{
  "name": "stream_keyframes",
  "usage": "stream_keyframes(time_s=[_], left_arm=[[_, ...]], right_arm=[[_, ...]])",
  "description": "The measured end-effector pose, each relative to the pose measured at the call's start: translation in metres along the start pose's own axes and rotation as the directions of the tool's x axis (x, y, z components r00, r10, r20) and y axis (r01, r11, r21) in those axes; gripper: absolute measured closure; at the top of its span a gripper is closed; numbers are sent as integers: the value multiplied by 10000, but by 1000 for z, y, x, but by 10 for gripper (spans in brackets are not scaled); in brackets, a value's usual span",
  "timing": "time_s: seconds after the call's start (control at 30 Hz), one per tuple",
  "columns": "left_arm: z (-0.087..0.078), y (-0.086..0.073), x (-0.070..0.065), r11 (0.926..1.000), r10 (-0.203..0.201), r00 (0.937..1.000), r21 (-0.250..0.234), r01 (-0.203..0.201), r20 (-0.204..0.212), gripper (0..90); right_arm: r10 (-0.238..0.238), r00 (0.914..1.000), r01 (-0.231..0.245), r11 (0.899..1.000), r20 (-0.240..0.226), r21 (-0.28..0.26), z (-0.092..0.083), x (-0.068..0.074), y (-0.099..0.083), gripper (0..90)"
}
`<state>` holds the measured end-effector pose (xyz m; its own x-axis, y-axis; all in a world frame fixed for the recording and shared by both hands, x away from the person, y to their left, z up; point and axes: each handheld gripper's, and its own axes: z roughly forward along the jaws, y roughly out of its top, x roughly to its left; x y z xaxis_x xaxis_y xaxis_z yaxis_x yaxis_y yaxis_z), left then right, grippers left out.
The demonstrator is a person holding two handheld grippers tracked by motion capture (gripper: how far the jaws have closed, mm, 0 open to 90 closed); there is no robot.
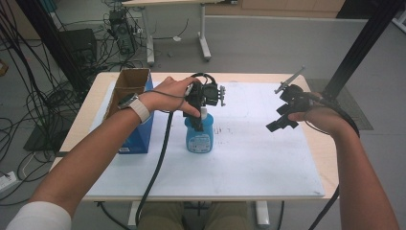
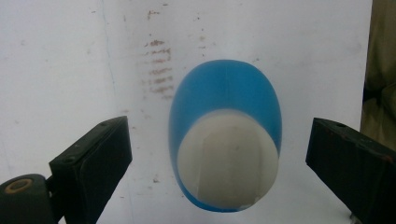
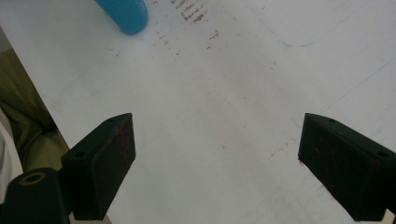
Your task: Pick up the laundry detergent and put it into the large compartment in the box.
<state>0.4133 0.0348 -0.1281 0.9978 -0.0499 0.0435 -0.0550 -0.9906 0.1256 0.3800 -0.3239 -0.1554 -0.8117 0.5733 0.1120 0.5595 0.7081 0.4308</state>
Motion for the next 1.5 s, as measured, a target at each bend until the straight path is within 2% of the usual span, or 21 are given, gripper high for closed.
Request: stream_keyframes(time_s=[1.5], left_arm=[[1, -6, 1, 9999, -159, 9999, -35, 159, -41, 74]], right_arm=[[-30, 10000, 30, 10000, -30, 15, 3, -1, 2, 112]])
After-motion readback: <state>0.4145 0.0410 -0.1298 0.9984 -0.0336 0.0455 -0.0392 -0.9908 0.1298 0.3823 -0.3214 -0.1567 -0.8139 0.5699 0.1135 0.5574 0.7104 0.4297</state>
